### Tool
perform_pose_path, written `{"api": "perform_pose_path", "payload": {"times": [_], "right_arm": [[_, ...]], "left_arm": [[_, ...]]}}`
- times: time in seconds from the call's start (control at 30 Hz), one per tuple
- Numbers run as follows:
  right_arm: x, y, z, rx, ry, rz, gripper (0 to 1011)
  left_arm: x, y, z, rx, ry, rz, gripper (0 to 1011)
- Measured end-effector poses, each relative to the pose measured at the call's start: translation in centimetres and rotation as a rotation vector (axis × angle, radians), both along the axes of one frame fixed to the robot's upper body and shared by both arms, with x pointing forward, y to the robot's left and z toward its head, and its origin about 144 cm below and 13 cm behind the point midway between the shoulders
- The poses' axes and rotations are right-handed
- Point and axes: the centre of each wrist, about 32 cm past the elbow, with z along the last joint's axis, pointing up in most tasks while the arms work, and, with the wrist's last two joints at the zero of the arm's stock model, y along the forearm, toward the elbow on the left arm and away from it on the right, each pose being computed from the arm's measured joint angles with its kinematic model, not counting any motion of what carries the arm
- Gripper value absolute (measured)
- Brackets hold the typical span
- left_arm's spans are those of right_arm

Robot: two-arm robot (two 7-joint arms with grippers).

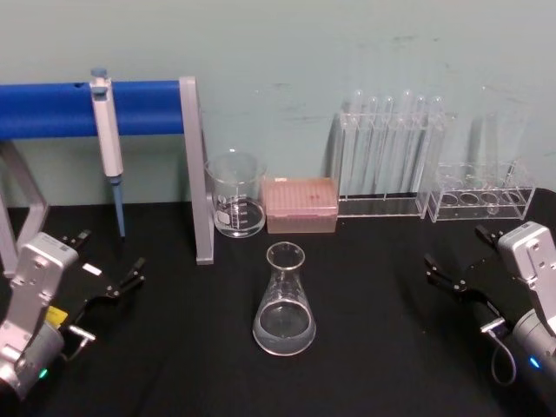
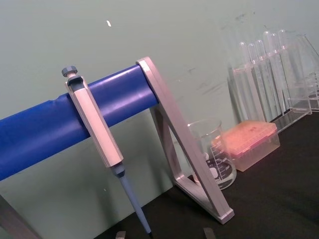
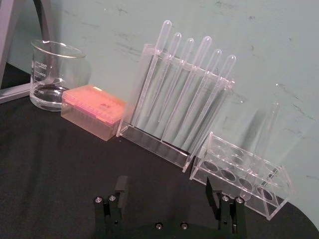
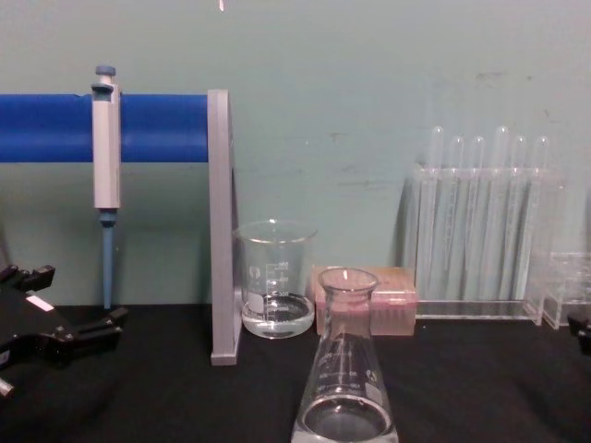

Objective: Grasp the erlenmeyer flask with one hand, shake it three times, then place it back.

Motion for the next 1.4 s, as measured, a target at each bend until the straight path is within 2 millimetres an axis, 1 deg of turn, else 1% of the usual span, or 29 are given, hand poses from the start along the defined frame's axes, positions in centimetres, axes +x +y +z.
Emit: {"api": "perform_pose_path", "payload": {"times": [1.03,1.4], "right_arm": [[0.0,0.0,0.0,0.0,0.0,0.0,1000],[-0.3,-0.53,0.47,0.01,0.022,0.023,1000]], "left_arm": [[0.0,0.0,0.0,0.0,0.0,0.0,1001],[0.0,0.0,0.0,0.0,0.0,0.0,1001]]}}
